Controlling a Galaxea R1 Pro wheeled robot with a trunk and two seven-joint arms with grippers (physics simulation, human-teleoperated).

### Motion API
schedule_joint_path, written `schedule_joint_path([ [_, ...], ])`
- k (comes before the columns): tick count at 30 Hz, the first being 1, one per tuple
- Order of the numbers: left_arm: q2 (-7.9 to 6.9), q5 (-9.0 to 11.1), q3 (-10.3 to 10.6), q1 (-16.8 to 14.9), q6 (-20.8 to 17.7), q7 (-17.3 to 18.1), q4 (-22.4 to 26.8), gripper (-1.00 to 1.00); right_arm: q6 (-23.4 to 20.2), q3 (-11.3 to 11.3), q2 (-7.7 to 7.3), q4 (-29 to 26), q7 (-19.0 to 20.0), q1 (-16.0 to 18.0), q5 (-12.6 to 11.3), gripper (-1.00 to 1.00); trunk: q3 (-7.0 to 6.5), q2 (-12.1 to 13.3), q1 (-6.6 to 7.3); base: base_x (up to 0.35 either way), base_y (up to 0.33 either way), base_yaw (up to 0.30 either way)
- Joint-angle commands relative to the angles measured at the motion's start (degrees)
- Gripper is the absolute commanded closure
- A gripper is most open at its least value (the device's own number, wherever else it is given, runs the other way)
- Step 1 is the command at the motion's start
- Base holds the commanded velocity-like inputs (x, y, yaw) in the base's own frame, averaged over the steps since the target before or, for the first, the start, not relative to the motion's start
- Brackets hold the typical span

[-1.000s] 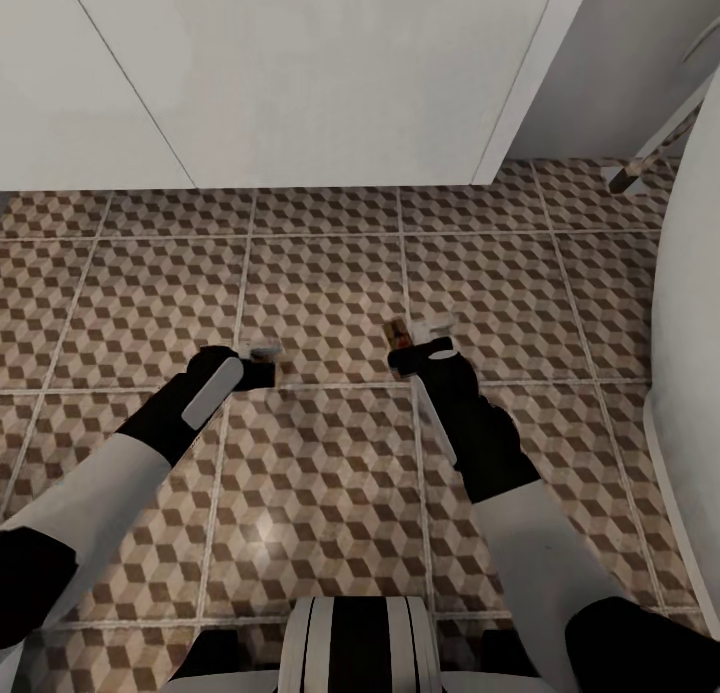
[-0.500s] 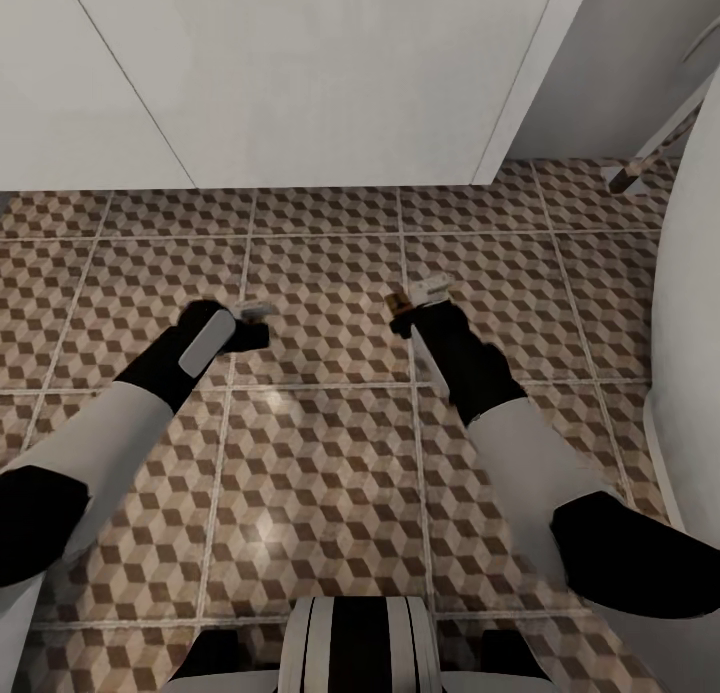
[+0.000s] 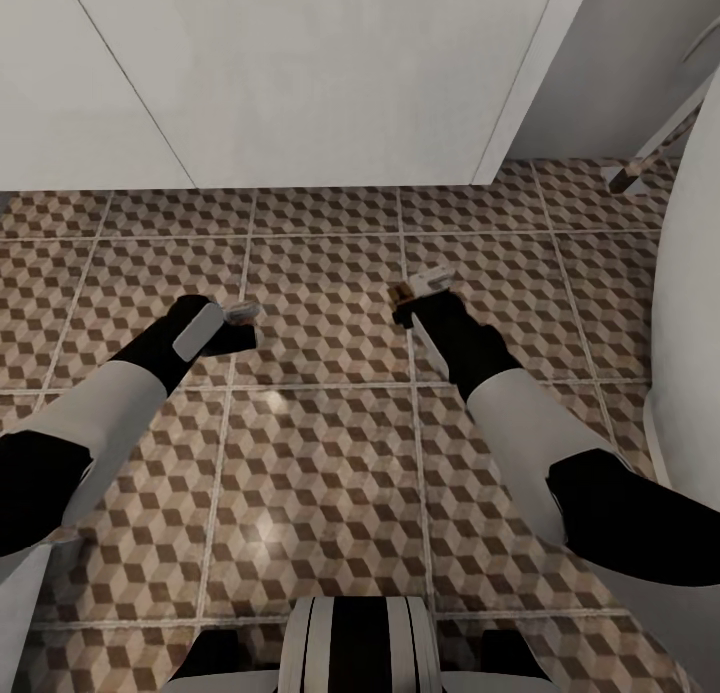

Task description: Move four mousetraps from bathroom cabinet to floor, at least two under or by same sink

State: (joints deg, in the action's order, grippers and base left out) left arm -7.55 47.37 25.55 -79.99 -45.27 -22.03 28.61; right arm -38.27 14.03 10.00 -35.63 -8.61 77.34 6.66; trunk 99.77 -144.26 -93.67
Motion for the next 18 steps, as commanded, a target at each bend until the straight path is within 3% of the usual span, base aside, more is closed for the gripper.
schedule_joint_path([
  [1,-0.14,0.4,0.5,-0.1,-0.2,1.0,0.2,1.0,0.8,0.1,0.0,0.5,-0.1,0.1,0.3,1.0,0.03,0.0,0.01,0.0,0.0,0.0],
  [6,-1.24,0.4,0.5,-0.1,-0.4,4.1,2.9,1.0,2.5,0.1,0.0,1.3,-0.1,0.1,0.3,1.0,0.03,0.0,0.01,0.0,0.0,0.0],
  [13,-4.71,0.4,0.6,-0.1,-0.6,4.4,9.2,1.0,2.8,0.2,0.0,1.4,0.0,0.1,0.1,1.0,0.03,0.0,0.01,0.0,0.0,0.0],
  [18,-5.48,0.4,0.7,-0.1,-0.6,4.4,10.7,1.0,2.8,0.3,0.0,1.3,0.0,0.1,0.1,1.0,0.03,0.0,0.01,0.0,0.0,0.0],
])
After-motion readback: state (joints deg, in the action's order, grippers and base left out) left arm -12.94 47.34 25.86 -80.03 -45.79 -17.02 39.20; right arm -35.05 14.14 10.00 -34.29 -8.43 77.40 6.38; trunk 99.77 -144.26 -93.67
